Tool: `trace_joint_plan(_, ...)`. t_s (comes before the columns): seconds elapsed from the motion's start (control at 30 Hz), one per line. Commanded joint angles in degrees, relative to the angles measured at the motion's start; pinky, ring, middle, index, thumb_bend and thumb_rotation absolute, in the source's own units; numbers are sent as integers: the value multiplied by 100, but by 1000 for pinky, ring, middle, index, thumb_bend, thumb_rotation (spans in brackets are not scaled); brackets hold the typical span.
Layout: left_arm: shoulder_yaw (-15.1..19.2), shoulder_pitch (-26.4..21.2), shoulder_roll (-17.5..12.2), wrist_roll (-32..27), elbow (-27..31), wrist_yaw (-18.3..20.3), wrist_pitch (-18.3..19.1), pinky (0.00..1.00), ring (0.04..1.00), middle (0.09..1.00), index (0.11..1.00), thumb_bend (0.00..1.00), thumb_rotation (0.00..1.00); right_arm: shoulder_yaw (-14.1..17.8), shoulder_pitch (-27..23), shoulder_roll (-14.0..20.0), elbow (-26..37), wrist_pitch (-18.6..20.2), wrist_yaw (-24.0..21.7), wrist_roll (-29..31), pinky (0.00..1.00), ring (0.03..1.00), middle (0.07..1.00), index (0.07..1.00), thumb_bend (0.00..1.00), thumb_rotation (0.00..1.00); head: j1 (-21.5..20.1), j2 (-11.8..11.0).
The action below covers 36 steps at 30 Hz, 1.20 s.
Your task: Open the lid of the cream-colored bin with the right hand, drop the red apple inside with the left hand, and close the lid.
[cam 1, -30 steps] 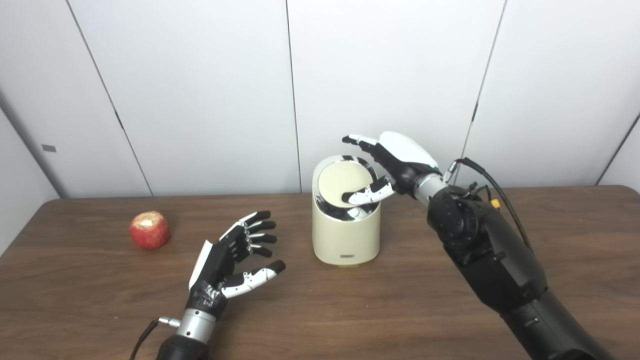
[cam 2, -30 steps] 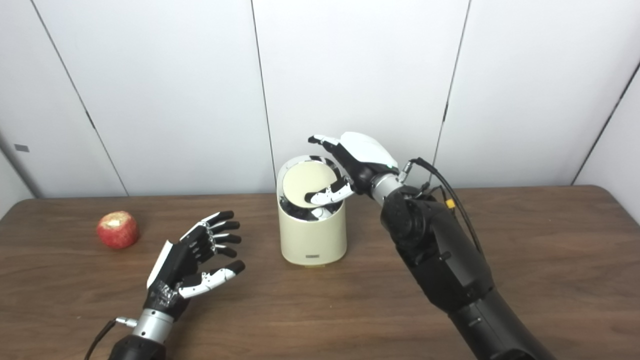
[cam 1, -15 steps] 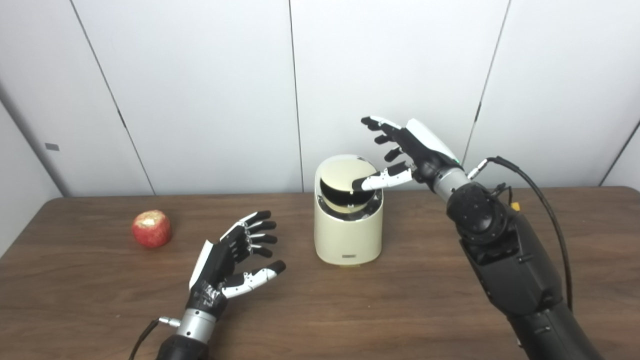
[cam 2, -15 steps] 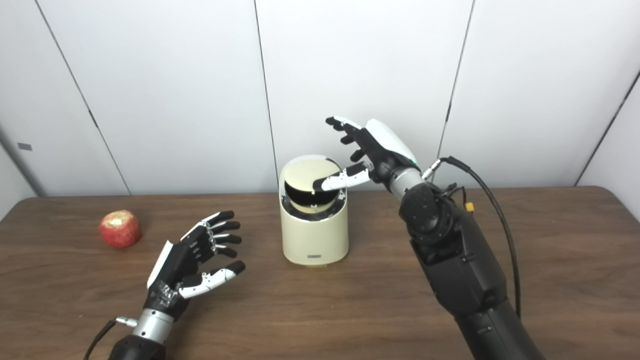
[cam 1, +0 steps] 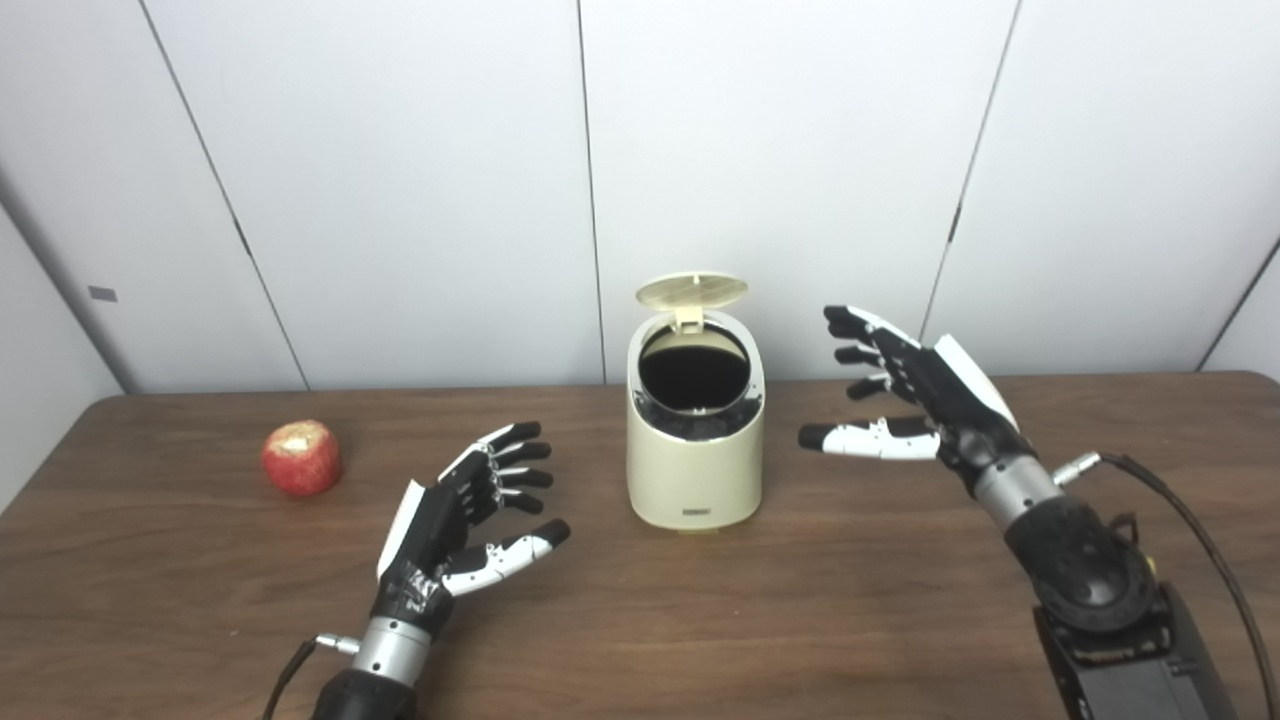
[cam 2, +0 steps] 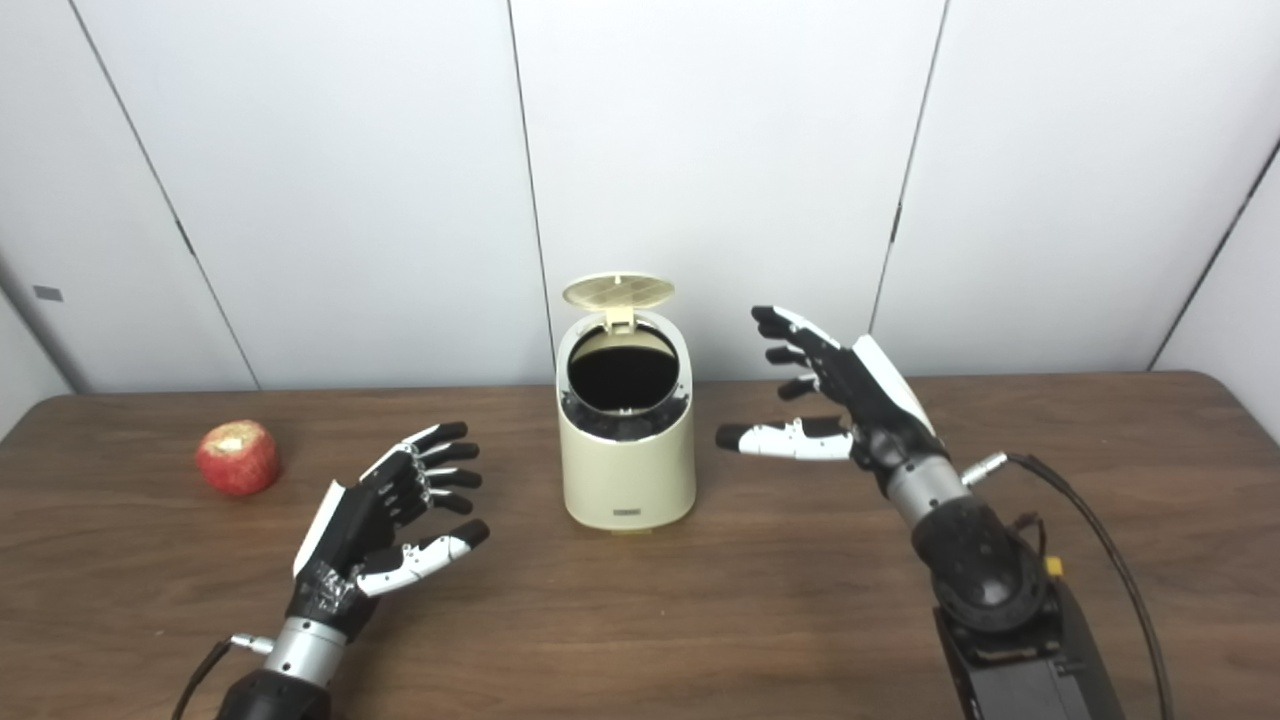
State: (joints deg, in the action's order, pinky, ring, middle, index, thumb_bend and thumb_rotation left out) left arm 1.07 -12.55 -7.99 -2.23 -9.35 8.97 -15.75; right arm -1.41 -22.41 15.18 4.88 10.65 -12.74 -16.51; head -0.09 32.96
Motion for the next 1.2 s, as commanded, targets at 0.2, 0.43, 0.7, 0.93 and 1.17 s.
trace_joint_plan(0.2, 69, -104, -69, 121, 351, -138, -134, 583, 693, 778, 836, 687, 121, 76, 320, 37, 355, -558, 205, 309, 763, 869, 901, 917, 836, 370, 139, -10)
trace_joint_plan(0.43, 169, 141, -125, 711, 980, -469, -62, 608, 705, 761, 813, 697, 108, 48, 600, 155, 370, -667, 213, 296, 754, 871, 914, 928, 813, 346, 780, -203)
trace_joint_plan(0.7, 311, 297, -33, 1037, 1297, -808, 48, 614, 728, 764, 814, 724, 137, 127, 769, 285, 347, -683, 164, 506, 820, 893, 934, 947, 763, 205, 1863, -635)
trace_joint_plan(0.93, 780, 144, 93, 1750, 1555, -1696, 133, 555, 703, 774, 810, 719, 99, 65, 822, 310, 497, -637, 258, 344, 724, 863, 923, 920, 793, 290, 2202, -773)
trace_joint_plan(1.17, 1159, -263, -265, 1926, 1672, -1903, 642, 676, 814, 825, 835, 741, 143, 43, 795, 322, 493, -648, 249, 280, 632, 838, 908, 893, 832, 362, 2234, -804)
